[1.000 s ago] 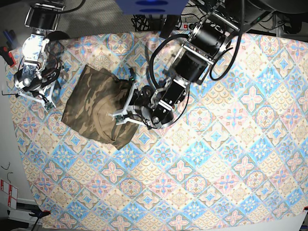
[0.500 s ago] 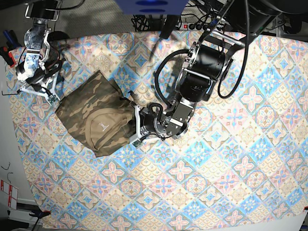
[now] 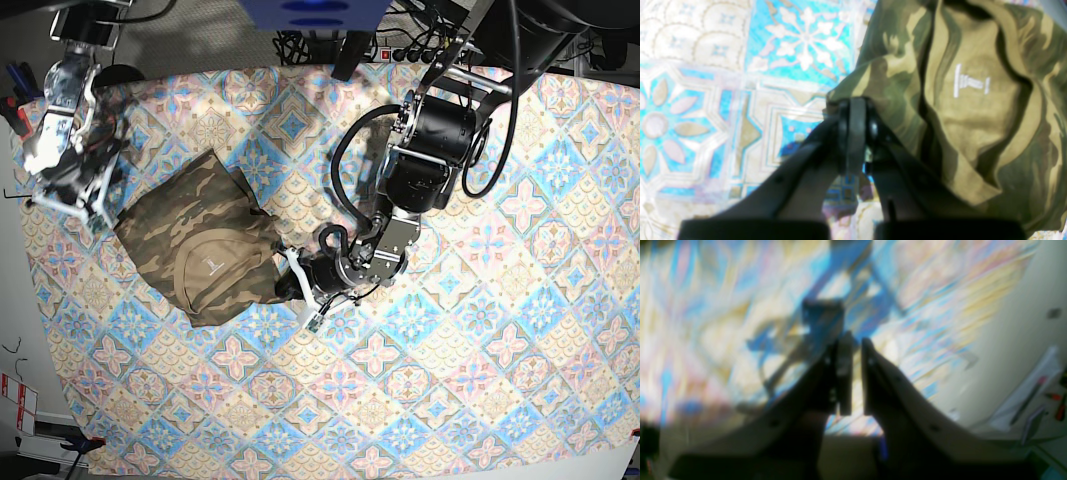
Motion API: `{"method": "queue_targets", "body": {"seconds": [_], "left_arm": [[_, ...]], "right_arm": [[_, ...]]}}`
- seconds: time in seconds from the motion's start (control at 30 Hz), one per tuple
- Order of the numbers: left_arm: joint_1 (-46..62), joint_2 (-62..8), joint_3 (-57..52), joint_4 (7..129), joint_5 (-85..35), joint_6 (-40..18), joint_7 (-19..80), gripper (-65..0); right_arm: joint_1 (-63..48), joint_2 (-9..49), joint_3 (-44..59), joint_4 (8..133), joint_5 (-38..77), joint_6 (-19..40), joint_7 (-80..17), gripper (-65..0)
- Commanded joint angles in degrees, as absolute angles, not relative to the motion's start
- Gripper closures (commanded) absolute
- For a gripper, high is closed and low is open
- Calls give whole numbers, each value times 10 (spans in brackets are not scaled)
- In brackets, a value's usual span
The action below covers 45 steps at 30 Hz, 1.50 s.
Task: Fold the T-shirt properly
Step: 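Release the bundle and pat it flat with both grippers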
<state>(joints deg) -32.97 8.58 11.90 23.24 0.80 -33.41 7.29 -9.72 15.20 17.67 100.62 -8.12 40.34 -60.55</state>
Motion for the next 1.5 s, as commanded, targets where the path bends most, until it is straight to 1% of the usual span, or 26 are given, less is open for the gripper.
{"method": "queue_targets", "body": {"seconds": [0.0, 0.1, 0.17, 0.23, 0.37, 0.47, 0.53, 0.67, 0.83, 0.93, 1.0, 1.13, 1.23, 1.33, 1.47], "left_arm": [[-341, 90, 128, 243, -2, -340, 70, 0], [-317, 90, 182, 282, -1, -341, 98, 0], [-282, 90, 232, 349, -2, -340, 116, 0], [-247, 90, 257, 436, -1, -338, 147, 0], [-185, 89, 263, 612, 0, -337, 252, 0], [-148, 69, 264, 711, 0, -338, 321, 0], [-128, 57, 264, 763, 0, -338, 349, 0], [-99, 23, 264, 849, 0, -338, 394, 0], [-81, -12, 264, 942, 0, -338, 460, 0], [-74, -16, 264, 971, 0, -340, 495, 0], [-74, -16, 264, 974, 0, -340, 511, 0], [-74, -26, 264, 974, 0, -340, 516, 0], [-77, -31, 264, 973, 0, -340, 516, 0], [-78, -32, 262, 964, 0, -340, 516, 0], [-80, -32, 262, 931, 0, -340, 513, 0]], "right_arm": [[-83, 162, 185, 1016, -93, 400, -596, -40], [-48, 162, 182, 1013, -147, 400, -589, -41], [-29, 154, 182, 1011, -175, 400, -580, -41], [-13, 145, 182, 996, -191, 400, -562, -41], [30, 145, 164, 934, -214, 400, -523, -41], [57, 145, 155, 876, -219, 400, -491, -41], [73, 145, 155, 836, -219, 400, -462, -41], [121, 145, 155, 731, -219, 400, -391, -41], [173, 149, 155, 567, -223, 400, -283, -41], [195, 149, 156, 484, -269, 400, -242, -41], [199, 147, 160, 454, -302, 400, -230, -41], [187, 145, 160, 453, -326, 400, -241, -41], [152, 145, 157, 472, -326, 400, -296, -41], [103, 145, 155, 563, -327, 400, -362, -41], [41, 116, 154, 706, -327, 400, -438, -41]]}}
